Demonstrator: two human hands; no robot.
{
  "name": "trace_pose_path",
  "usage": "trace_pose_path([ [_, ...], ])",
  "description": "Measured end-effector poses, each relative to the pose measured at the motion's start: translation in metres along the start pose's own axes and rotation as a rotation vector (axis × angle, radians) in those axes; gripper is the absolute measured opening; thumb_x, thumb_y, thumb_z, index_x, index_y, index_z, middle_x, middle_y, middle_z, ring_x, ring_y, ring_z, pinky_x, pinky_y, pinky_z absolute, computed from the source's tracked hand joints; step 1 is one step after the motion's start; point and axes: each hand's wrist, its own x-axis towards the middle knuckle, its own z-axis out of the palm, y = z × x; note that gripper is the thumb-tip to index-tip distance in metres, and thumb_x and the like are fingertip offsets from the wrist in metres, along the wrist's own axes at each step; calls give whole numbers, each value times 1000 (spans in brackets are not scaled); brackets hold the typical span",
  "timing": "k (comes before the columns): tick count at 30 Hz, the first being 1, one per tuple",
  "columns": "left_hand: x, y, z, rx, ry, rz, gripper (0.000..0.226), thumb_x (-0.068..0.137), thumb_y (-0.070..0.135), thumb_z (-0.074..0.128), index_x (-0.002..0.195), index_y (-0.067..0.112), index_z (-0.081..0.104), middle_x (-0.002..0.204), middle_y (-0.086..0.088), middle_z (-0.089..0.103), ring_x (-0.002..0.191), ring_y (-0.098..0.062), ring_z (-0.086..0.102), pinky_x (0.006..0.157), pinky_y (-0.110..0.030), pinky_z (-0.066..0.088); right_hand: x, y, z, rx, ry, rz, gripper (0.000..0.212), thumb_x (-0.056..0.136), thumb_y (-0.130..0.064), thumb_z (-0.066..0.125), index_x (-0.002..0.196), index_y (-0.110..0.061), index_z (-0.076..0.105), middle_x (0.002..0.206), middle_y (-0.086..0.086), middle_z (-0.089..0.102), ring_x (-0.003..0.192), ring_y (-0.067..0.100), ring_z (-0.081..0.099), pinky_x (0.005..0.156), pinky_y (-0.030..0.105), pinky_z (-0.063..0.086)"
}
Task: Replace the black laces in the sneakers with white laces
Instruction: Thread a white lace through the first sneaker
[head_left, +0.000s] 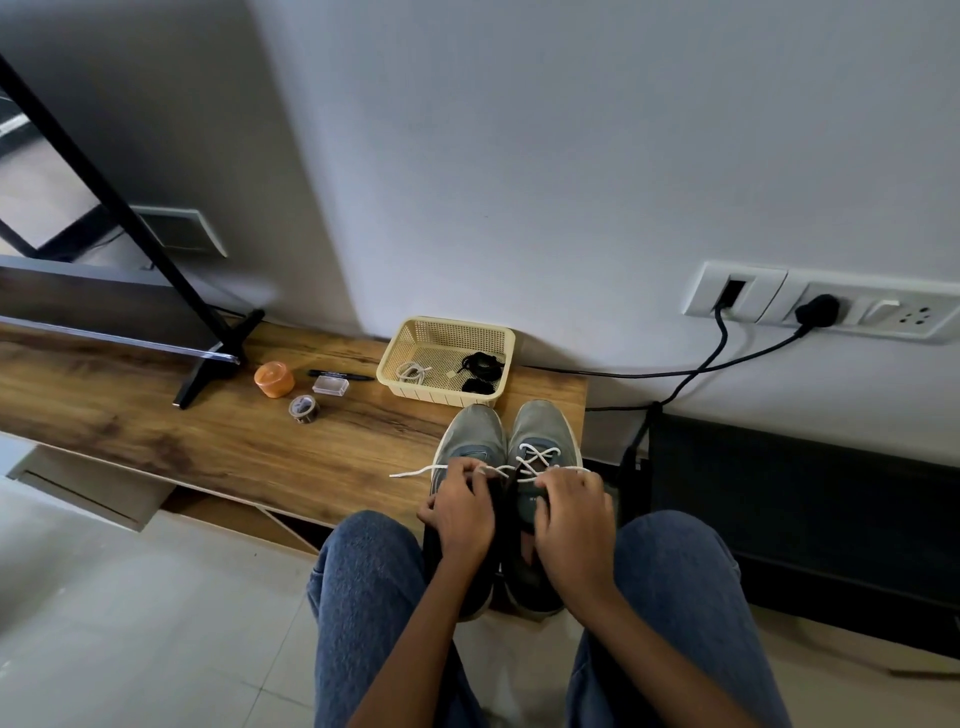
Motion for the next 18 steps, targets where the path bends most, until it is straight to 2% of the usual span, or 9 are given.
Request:
trace_pose_path([
  [2, 1, 2, -3, -92, 27, -46, 17, 100, 23, 42, 88, 32, 48, 89, 14, 61, 97, -15, 57, 104, -37, 23, -4, 14, 1, 38, -66, 83, 22, 81, -13, 67, 101, -16, 61, 105, -1, 60, 94, 21, 54, 71, 34, 48],
  [4, 3, 2, -6, -197, 80, -65, 17, 99, 22, 44, 87, 33, 49, 80, 14, 63, 84, -11, 59, 102, -48, 37, -7, 25, 4, 85, -153, 149, 22, 89, -19, 59, 110, -15, 58, 114, -1, 55, 103, 20, 52, 75, 35, 49],
  [6, 2, 6, -12, -294, 146, -85, 11, 99, 20, 46, 94, 24, 54, 80, 12, 66, 77, -4, 59, 93, -41, 47, -7, 28, 5, 102, -172, 146, 19, 91, -21, 56, 110, -14, 58, 110, 1, 56, 102, 20, 53, 74, 36, 48],
  [7, 1, 8, -16, -350, 178, -94, 10, 100, 19, 45, 97, 20, 54, 84, 10, 67, 76, -2, 59, 85, -31, 50, -7, 28, 4, 111, -162, 143, 18, 91, -20, 57, 108, -13, 59, 107, 2, 57, 100, 21, 53, 73, 36, 48],
  [9, -1, 12, -26, -468, 249, -117, 10, 100, 13, 43, 101, 15, 53, 88, 5, 67, 75, 2, 58, 67, -11, 47, -6, 27, 4, 119, -149, 145, 17, 90, -18, 58, 105, -12, 60, 104, 3, 58, 98, 22, 54, 72, 37, 47],
  [10, 1, 11, -30, -533, 286, -129, 10, 100, 12, 42, 101, 15, 52, 89, 3, 68, 77, -1, 61, 66, -10, 46, -5, 26, 5, 122, -139, 145, 16, 89, -18, 59, 104, -12, 61, 103, 4, 59, 97, 23, 55, 71, 37, 47],
  [12, 4, 6, -37, -665, 335, -148, 10, 100, 13, 40, 100, 17, 50, 92, -3, 70, 85, -13, 68, 75, -22, 51, -6, 27, 7, 137, -119, 142, 14, 88, -16, 61, 101, -11, 61, 100, 4, 60, 94, 24, 56, 70, 38, 48],
  [14, 5, 3, -44, -770, 361, -151, 11, 101, 12, 38, 98, 17, 48, 92, -11, 71, 86, -20, 69, 77, -29, 53, -7, 28, 8, 145, -109, 138, 14, 86, -14, 63, 100, -10, 62, 99, 5, 61, 93, 24, 57, 70, 38, 49],
  [18, -2, 8, -59, -874, 401, -153, 18, 101, 9, 37, 89, 19, 46, 75, -10, 63, 68, -17, 62, 68, -24, 51, -5, 27, 10, 146, -105, 137, 16, 86, -15, 64, 101, -10, 63, 101, 4, 62, 94, 23, 57, 71, 36, 48],
])
